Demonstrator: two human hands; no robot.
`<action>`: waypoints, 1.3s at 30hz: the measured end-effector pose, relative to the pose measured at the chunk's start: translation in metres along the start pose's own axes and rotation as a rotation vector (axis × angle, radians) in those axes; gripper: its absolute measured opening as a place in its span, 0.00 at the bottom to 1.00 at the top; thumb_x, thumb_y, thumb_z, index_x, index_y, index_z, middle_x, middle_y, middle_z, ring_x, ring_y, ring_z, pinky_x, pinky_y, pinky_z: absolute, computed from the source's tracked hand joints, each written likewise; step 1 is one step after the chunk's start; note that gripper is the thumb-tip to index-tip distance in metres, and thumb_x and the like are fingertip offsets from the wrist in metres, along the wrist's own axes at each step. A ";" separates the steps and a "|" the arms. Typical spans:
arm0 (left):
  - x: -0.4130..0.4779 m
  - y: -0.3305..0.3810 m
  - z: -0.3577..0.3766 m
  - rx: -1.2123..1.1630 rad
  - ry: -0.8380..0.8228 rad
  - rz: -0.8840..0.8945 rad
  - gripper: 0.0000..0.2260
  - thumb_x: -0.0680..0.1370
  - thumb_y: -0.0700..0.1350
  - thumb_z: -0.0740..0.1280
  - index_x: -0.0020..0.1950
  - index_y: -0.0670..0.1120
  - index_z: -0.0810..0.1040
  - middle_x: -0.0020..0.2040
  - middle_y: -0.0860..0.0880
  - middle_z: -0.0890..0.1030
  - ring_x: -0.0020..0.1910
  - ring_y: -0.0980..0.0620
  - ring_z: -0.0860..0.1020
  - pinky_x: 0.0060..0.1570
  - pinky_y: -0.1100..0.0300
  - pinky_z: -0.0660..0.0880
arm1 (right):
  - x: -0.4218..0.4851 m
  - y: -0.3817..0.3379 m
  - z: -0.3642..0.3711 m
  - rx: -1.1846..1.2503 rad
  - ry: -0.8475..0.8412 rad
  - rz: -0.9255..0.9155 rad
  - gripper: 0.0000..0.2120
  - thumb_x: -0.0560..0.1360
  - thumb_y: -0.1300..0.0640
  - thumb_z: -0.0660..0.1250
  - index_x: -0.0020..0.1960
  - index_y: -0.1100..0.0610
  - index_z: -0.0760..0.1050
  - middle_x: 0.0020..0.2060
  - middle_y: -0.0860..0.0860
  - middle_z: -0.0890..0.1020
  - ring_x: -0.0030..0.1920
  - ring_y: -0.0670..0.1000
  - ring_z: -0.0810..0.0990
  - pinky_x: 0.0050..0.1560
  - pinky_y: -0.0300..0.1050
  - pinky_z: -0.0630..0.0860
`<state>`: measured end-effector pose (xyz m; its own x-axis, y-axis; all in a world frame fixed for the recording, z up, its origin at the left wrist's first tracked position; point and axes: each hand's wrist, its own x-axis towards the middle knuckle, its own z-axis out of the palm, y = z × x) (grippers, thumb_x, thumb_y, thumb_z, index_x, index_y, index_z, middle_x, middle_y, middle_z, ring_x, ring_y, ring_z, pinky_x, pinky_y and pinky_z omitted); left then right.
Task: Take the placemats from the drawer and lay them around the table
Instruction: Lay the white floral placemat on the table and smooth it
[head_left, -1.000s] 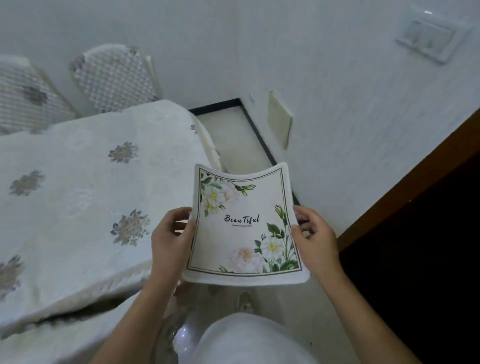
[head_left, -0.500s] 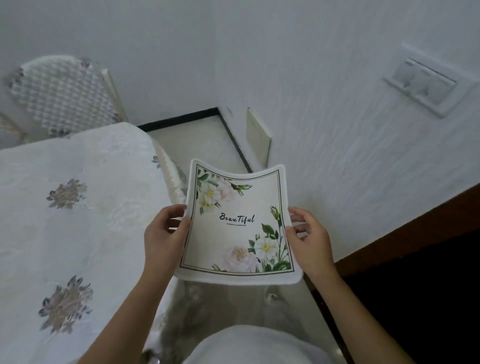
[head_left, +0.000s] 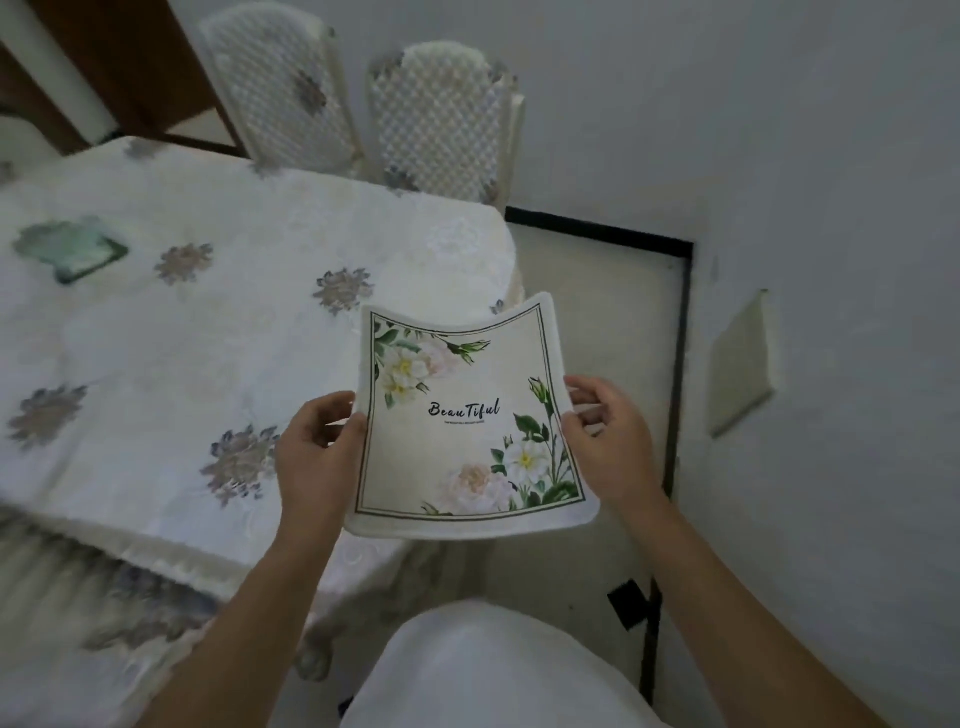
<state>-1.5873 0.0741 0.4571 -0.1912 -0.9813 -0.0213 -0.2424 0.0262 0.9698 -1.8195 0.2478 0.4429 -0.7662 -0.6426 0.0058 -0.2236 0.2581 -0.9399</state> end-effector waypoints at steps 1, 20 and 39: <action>0.005 -0.002 -0.007 -0.018 0.052 -0.011 0.10 0.77 0.40 0.71 0.50 0.56 0.81 0.48 0.55 0.84 0.40 0.60 0.82 0.37 0.65 0.80 | 0.012 -0.005 0.011 0.010 -0.043 -0.028 0.19 0.75 0.65 0.68 0.62 0.50 0.77 0.50 0.45 0.83 0.47 0.45 0.82 0.48 0.42 0.81; 0.122 0.030 0.157 0.026 -0.040 -0.014 0.09 0.76 0.41 0.71 0.52 0.54 0.82 0.45 0.62 0.83 0.38 0.61 0.81 0.36 0.71 0.76 | 0.190 0.026 -0.050 -0.043 0.052 0.028 0.18 0.75 0.64 0.68 0.59 0.44 0.77 0.47 0.44 0.82 0.40 0.45 0.81 0.39 0.39 0.80; 0.249 0.117 0.390 -0.013 0.089 0.058 0.11 0.76 0.44 0.71 0.47 0.63 0.81 0.46 0.64 0.83 0.41 0.60 0.82 0.34 0.73 0.75 | 0.484 0.033 -0.144 -0.060 -0.081 -0.025 0.17 0.76 0.63 0.68 0.62 0.49 0.77 0.50 0.47 0.81 0.43 0.46 0.82 0.37 0.36 0.79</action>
<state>-2.0340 -0.0927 0.4709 -0.1189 -0.9913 0.0561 -0.2211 0.0815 0.9718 -2.2844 0.0487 0.4640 -0.7095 -0.7047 -0.0011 -0.2794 0.2827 -0.9176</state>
